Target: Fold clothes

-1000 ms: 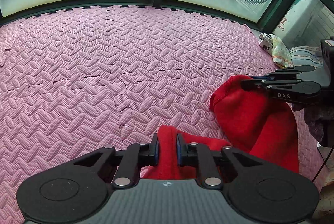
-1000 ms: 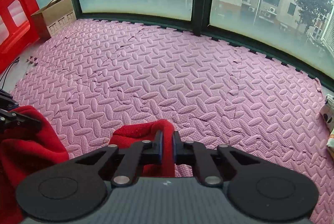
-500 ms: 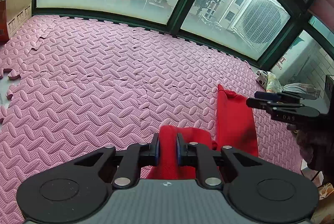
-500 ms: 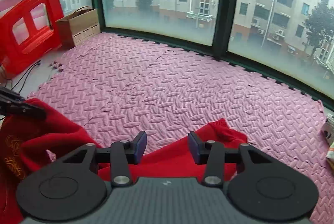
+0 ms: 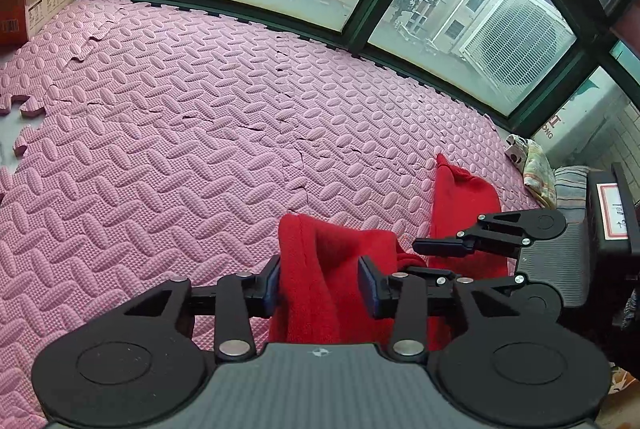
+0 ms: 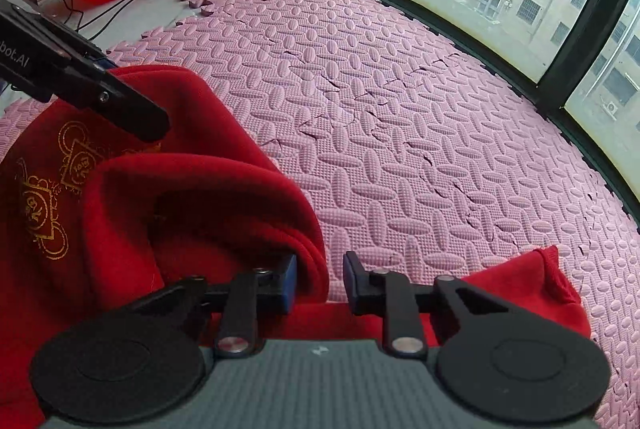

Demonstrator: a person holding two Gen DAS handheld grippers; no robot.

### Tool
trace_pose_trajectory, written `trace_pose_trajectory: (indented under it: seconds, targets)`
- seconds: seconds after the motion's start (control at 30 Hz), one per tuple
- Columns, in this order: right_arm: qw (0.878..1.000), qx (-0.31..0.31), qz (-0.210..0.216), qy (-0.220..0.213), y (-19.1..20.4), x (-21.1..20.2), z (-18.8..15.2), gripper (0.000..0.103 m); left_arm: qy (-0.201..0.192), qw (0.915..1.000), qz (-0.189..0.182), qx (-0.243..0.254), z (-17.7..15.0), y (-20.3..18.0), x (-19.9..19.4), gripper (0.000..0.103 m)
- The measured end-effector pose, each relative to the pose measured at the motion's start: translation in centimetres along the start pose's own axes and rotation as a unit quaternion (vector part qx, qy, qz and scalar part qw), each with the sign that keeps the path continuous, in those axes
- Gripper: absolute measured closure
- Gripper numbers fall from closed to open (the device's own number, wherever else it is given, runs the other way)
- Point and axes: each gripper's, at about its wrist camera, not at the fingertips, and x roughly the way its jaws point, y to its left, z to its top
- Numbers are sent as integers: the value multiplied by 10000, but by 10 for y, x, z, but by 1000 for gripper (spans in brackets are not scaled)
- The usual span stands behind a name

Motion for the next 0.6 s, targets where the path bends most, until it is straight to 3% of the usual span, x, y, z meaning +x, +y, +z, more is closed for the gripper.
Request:
trace_pose_trajectory:
  seconds: [0.07,0.2,0.23,0.27,0.37,0.47,0.6]
  targets:
    - [9993,-107,-285,-219,-2,0,10,88,34,10000,-16,-61,-2,4,2,63]
    - [9865,226,-1022,-1260,-13,-21,30,88,23,9997,-51,-236,-6,12,0,68]
    - [9795,380,-1222,-1557,-18,-28,35,84,-21,9997,-64,-249,-7,13,-2,67]
    - [9767,395,-1330,-1638,-20,-29,37,73,-44,9997,-56,-253,-9,15,-4,66]
    - [9807,354,-1452,-1259,-29,-17,38,67,-46,9996,29,-287,-12,20,-5,60]
    - [9879,698,-1029,-931,-41,-8,32,66,11,9993,134,-347,-15,25,-2,48]
    - [9908,1033,-577,-657,-49,1,29,62,-9,9986,423,-321,-17,26,1,16]
